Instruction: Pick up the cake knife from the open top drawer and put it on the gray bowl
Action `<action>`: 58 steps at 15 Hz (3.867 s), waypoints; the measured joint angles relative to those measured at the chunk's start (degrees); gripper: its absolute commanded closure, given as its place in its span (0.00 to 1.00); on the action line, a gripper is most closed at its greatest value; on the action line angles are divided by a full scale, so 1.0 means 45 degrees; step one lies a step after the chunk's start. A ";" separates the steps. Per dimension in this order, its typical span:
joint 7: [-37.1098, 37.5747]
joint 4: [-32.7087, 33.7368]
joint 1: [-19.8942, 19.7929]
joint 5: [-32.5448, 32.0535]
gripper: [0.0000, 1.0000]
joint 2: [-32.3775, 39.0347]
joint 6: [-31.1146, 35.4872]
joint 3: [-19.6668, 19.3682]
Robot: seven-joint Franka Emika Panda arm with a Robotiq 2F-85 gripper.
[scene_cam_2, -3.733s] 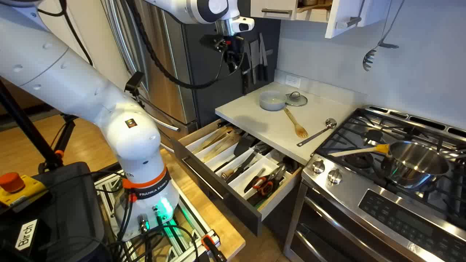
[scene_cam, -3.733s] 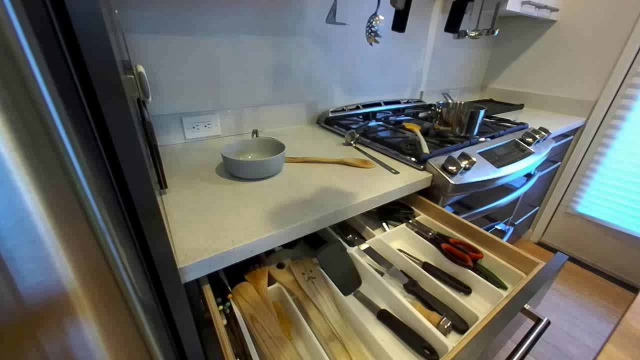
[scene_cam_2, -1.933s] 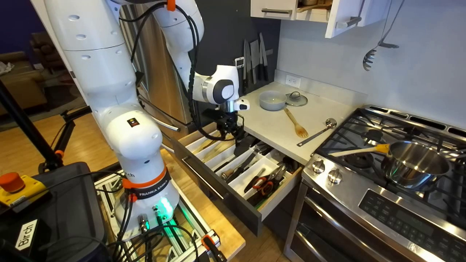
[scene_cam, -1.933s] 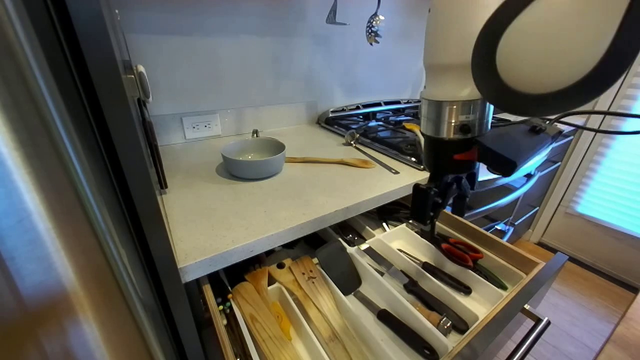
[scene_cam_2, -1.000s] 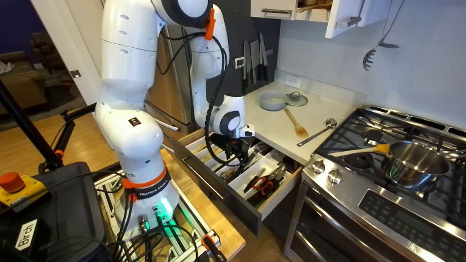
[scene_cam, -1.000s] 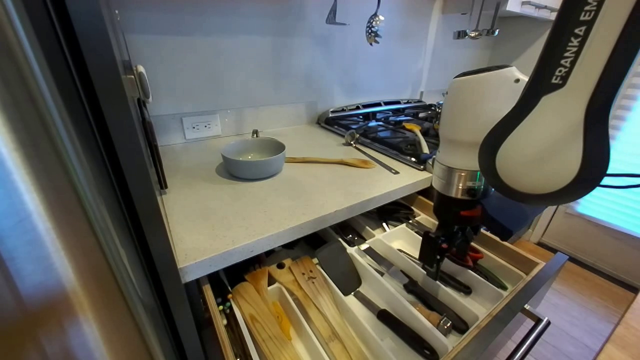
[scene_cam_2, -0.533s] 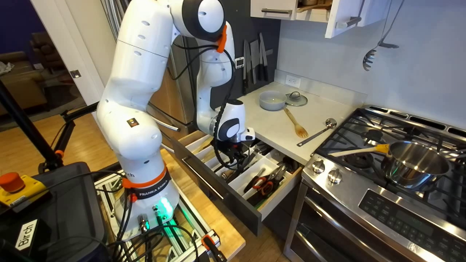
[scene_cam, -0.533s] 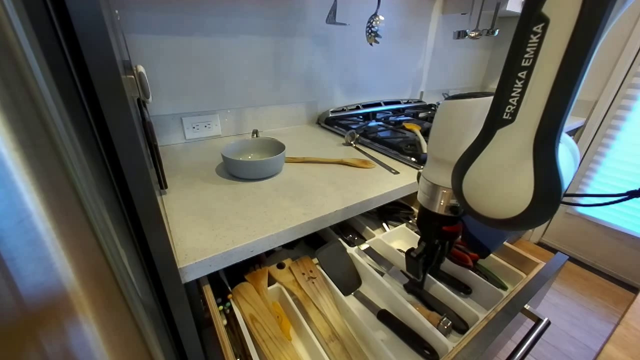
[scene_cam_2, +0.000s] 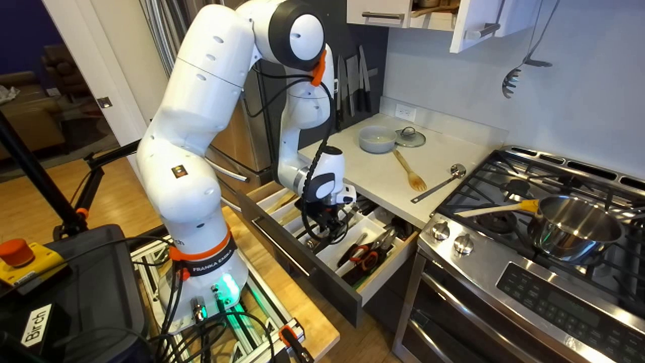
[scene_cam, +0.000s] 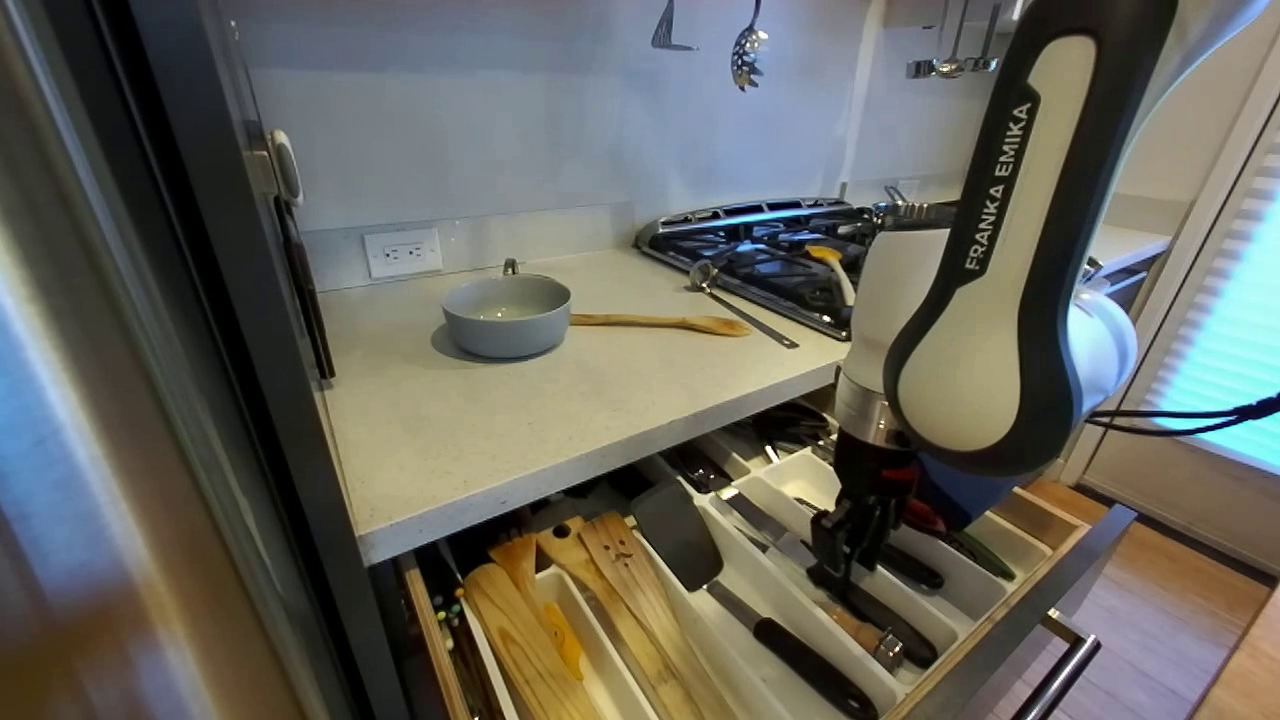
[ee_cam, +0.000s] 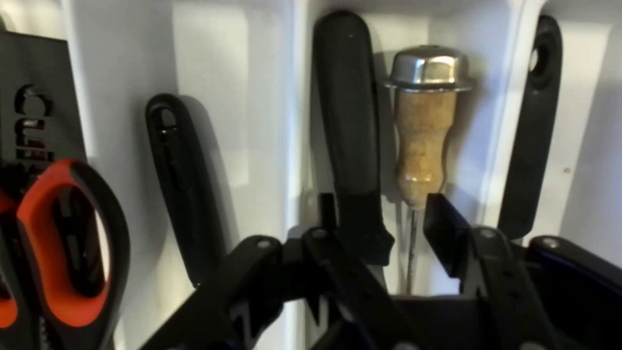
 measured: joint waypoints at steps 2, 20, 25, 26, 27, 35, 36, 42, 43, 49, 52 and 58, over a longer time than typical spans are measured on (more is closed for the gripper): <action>-0.0015 -0.0002 -0.0002 0.0031 0.50 0.0020 0.0000 -0.0225; -0.0200 0.0084 0.1002 0.0208 0.64 0.0637 0.0277 -0.0737; -0.0194 0.0378 0.1213 0.0272 0.92 0.1203 0.0278 -0.0973; -0.0192 0.0401 0.1271 0.0287 0.92 0.1207 0.0278 -0.0984; -0.0192 0.0417 0.1329 0.0306 0.92 0.1210 0.0277 -0.1017; -0.0191 0.0108 0.1273 0.0496 0.92 0.0172 0.0190 -0.0946; -0.0208 -0.0086 0.0791 0.0497 0.92 -0.0274 0.0011 -0.0554; -0.3535 -0.1042 -0.4371 0.2766 0.92 -0.3085 -0.4952 0.4354; -0.4478 -0.1073 -0.5247 0.3496 0.92 -0.3440 -0.5764 0.5102; -1.0047 -0.1193 -0.8845 0.8386 0.92 -0.5557 -0.7707 0.8089; -1.2170 -0.0791 -0.9348 1.1561 0.92 -0.6276 -0.7619 0.8813; -1.2928 0.1707 -0.5584 1.5873 0.69 -0.6277 -0.7825 0.5348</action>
